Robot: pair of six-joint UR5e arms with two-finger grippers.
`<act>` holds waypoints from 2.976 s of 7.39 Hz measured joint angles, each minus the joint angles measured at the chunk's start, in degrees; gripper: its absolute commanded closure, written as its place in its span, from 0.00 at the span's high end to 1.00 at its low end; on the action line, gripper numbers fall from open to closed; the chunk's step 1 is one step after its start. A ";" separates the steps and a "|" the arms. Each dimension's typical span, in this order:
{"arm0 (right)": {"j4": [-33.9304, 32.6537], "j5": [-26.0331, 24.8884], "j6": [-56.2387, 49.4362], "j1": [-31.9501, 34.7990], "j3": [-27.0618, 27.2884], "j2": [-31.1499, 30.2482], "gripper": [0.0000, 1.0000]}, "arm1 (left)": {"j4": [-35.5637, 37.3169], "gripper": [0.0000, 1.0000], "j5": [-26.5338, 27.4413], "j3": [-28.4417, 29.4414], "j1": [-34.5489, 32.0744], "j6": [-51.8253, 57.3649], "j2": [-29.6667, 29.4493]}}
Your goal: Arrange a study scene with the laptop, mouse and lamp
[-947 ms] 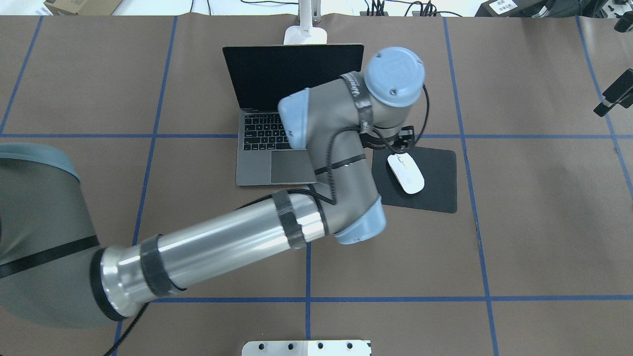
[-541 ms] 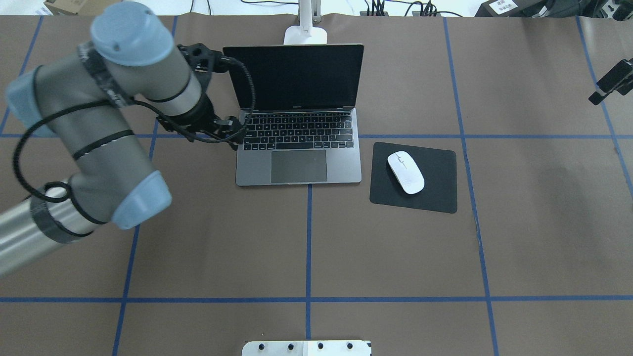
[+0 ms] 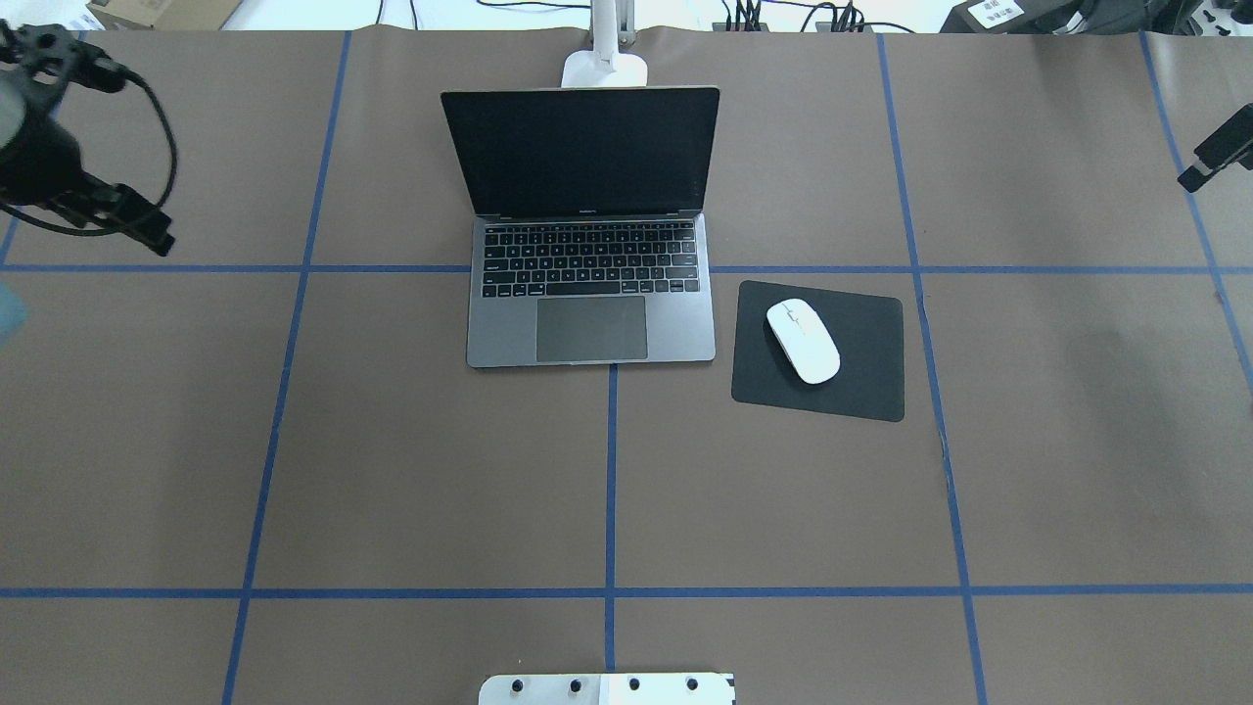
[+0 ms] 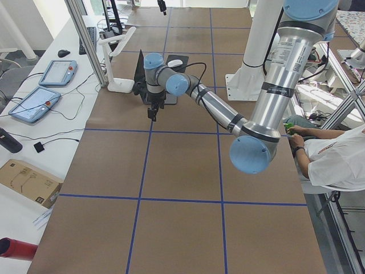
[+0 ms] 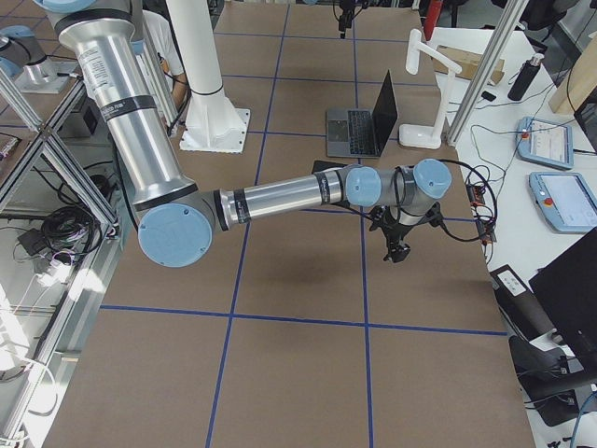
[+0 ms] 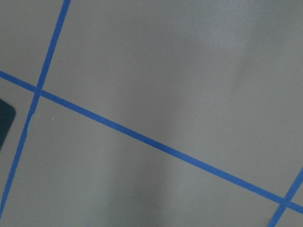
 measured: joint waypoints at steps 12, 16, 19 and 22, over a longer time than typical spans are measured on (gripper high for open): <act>-2.01 -5.19 2.03 2.00 13.84 -13.52 1.00 | 4.20 1.00 -13.06 11.31 -22.75 19.90 9.28; -0.89 -5.10 3.95 2.02 19.74 -17.02 1.00 | 3.97 1.00 -5.36 10.95 -22.92 19.98 9.62; -0.73 -4.83 0.53 2.12 20.05 -18.38 1.00 | 3.77 1.00 -3.88 10.61 -22.81 18.86 9.36; -0.66 -5.14 -0.83 3.12 20.57 -19.57 1.00 | 4.08 1.00 -5.83 7.99 -22.93 18.45 9.82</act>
